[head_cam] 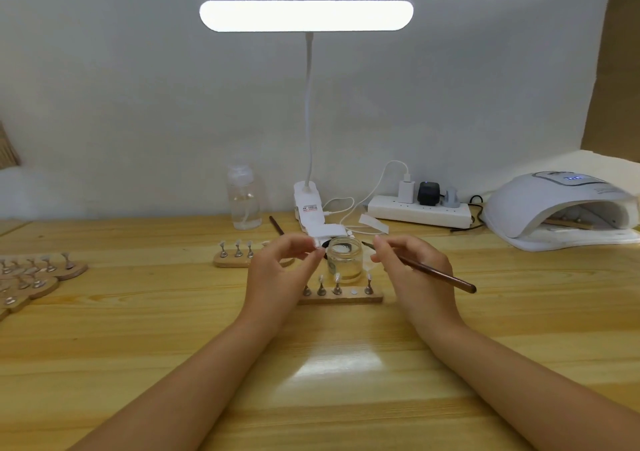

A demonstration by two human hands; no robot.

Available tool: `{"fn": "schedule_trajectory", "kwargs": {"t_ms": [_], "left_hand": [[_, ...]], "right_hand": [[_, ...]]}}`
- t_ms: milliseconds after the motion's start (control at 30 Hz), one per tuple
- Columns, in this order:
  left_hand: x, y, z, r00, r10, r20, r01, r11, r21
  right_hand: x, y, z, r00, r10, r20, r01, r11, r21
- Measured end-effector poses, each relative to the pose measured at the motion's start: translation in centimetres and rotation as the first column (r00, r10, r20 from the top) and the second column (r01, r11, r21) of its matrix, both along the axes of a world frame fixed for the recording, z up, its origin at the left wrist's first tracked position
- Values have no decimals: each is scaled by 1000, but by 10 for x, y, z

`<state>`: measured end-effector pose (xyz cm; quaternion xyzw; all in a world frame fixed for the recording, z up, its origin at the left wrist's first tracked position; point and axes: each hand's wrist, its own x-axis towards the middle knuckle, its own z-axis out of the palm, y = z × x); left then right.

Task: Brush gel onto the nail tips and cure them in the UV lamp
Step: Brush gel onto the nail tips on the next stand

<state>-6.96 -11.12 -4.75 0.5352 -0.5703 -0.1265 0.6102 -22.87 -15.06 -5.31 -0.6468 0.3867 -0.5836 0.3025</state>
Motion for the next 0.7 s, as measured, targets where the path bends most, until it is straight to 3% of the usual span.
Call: {"fn": "schedule_trajectory", "kwargs": {"t_ms": [133,300,467,700], "left_hand": [[8,-5,-5,987,42,-156,-40,999,19],[6,-8,-7,998,27,-63,-27,1000,7],[6,-7,-8,999,28,33,-27,999,-28],[5,-6,-7,999,19,27,-18,999,-30]], "right_hand": [[0,-3,4,997,7,72,-5,999,-35],[0,-16,16,996,58,67,-58,998,2],[8,-33,30,984,-55,-170,40,995,-91],[27,-47,35,818,-159,-553,131,987,-90]]}}
